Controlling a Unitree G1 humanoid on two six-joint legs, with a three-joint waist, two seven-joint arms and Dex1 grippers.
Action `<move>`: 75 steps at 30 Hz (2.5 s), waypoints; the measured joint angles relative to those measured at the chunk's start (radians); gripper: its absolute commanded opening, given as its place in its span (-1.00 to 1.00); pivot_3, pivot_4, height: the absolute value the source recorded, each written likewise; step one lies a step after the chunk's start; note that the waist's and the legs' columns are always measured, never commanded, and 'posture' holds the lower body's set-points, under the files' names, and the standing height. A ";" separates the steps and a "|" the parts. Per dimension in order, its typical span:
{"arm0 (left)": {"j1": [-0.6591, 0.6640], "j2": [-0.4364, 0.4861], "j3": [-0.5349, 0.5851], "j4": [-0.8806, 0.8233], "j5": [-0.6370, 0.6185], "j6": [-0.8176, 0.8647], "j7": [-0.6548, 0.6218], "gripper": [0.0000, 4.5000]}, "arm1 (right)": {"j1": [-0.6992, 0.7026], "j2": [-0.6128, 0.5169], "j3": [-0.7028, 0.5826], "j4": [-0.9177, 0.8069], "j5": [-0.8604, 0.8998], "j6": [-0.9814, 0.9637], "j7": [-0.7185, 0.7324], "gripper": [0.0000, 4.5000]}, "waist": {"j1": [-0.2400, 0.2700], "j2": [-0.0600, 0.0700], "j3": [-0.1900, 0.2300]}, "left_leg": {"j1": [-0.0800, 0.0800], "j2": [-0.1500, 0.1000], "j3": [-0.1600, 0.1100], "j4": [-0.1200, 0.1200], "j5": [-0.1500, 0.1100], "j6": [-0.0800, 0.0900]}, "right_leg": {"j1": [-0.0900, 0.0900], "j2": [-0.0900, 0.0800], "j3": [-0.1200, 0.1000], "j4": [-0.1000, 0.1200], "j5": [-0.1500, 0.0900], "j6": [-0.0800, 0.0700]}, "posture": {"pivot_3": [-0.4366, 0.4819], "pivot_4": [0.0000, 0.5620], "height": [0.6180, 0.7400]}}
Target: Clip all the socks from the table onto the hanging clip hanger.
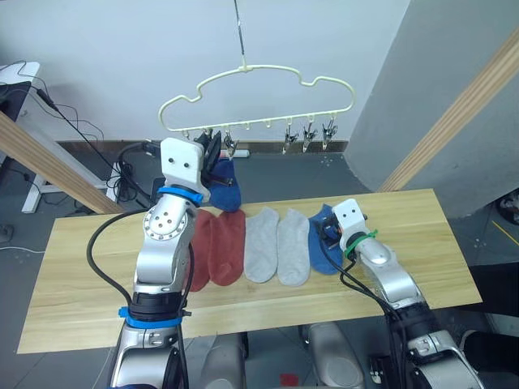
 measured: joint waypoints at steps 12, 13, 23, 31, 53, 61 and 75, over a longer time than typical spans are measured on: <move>-0.001 0.010 0.015 -0.007 -0.053 0.041 -0.042 -0.89 | 0.009 0.048 -0.027 0.036 0.010 0.000 0.010 -0.45 | 0.000 0.000 0.000 | 0.001 0.000 0.000 0.000 0.000 0.000 | 0.002 0.000 0.000 -0.001 0.000 0.001 | -0.51 0.22 0.89; -0.002 0.010 0.021 -0.007 -0.078 0.049 -0.053 -0.89 | 0.013 0.048 -0.026 0.031 0.008 0.000 0.010 -0.61 | 0.000 0.000 0.000 | 0.001 0.000 0.000 0.000 0.000 0.000 | 0.002 0.000 0.000 -0.001 0.000 0.001 | -0.52 0.22 0.89; -0.015 0.076 0.038 -0.015 -0.188 0.129 -0.170 -0.89 | 0.049 0.023 0.001 -0.054 -0.036 0.020 0.031 -1.00 | -0.002 0.000 0.000 | 0.000 0.000 0.000 0.000 0.000 0.000 | 0.001 0.000 0.000 -0.001 0.000 0.001 | -0.52 0.20 0.89; -0.051 0.120 0.040 -0.014 -0.278 0.225 -0.230 -0.89 | 0.053 -0.081 0.096 -0.310 -0.123 -0.052 0.128 -1.00 | -0.003 0.000 0.000 | 0.000 0.000 0.000 0.000 0.000 0.000 | 0.000 0.000 0.000 -0.002 0.000 0.001 | -0.53 0.21 0.89; -0.085 0.171 0.077 -0.081 -0.403 0.407 -0.262 -0.89 | -0.171 0.168 0.309 -0.207 -0.266 -0.248 0.135 -1.00 | -0.003 0.000 0.000 | -0.008 0.001 0.000 -0.001 0.002 -0.004 | -0.006 -0.001 -0.001 -0.008 0.002 0.000 | -0.53 0.19 0.89; -0.090 0.187 0.098 -0.092 -0.440 0.458 -0.253 -0.89 | -0.172 0.212 0.306 -0.175 -0.266 -0.286 0.079 -1.00 | -0.003 0.000 0.000 | -0.008 0.001 0.000 -0.001 0.002 -0.004 | -0.006 -0.001 -0.001 -0.008 0.002 0.000 | -0.54 0.19 0.89; -0.071 0.243 0.126 -0.137 -0.465 0.507 -0.239 -0.89 | -0.181 0.256 0.310 -0.124 -0.285 -0.305 0.048 -1.00 | -0.003 0.000 0.000 | -0.008 0.001 0.000 -0.001 0.002 -0.004 | -0.006 -0.001 -0.001 -0.008 0.002 0.000 | -0.50 0.18 0.89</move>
